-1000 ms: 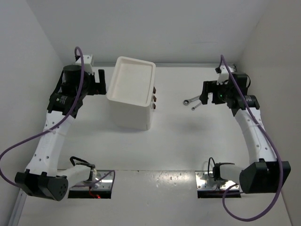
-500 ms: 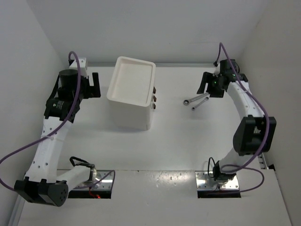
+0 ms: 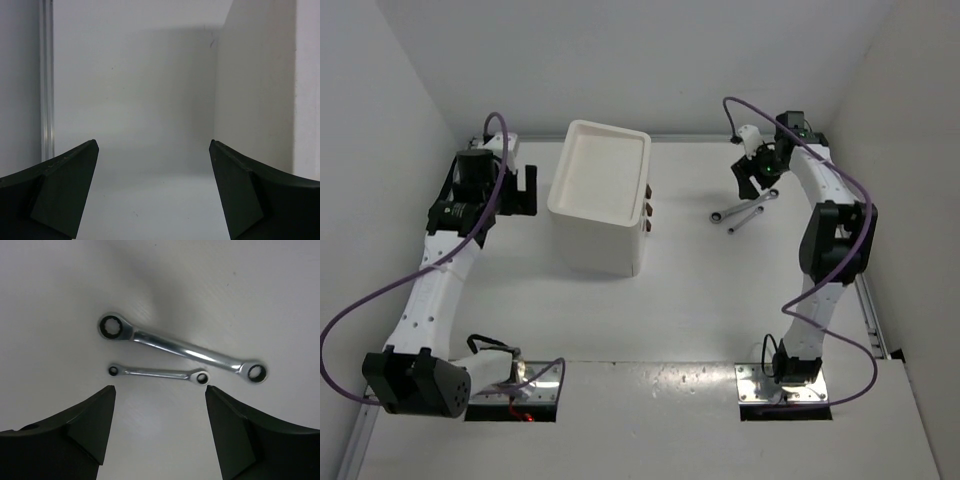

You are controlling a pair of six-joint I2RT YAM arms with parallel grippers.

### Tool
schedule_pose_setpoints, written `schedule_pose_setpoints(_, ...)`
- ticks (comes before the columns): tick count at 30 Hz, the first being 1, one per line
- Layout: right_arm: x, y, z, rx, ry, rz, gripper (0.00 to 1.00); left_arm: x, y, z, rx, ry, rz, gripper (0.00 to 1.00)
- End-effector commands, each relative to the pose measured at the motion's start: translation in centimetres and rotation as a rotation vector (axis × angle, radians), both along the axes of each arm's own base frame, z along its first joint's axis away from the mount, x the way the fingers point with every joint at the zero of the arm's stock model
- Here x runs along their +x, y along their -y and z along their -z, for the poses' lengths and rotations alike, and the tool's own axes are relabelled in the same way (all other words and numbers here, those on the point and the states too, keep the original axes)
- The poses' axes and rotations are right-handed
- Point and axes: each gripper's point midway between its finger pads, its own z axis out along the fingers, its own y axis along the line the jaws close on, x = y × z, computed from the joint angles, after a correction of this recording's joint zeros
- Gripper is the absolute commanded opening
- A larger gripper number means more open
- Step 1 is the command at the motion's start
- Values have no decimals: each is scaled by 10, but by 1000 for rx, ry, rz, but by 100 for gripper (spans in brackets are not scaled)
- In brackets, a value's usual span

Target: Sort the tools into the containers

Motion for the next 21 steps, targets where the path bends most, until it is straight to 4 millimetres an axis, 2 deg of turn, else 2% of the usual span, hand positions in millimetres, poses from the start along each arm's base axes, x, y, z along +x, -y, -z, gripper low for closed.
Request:
schedule_pose_setpoints(1,12,9,-2,-126,102,-349,73,8,5,0,-25,11,53,100)
schedule_pose_setpoints(6,18,11,13,-169,115,-568,73,14,4,15,-29,-33,76,100)
schedule_pose_setpoints(8,19,12,17,-185,113,-635,73,16,3,13,-35,-24,76,100)
schedule_pose_setpoints(9,18,14,29,-191,85,-652,73,17,-2,17,-35,-36,63,100)
schedule_pose_setpoints(10,19,16,33,-203,78,-674,73,19,-2,21,-28,-47,68,100)
schedule_pose_setpoints(17,27,14,65,-256,28,-706,73,22,-11,31,-56,-75,57,100)
schedule_pose_setpoints(21,39,9,70,-287,47,-716,71,23,-12,34,-81,-82,68,100)
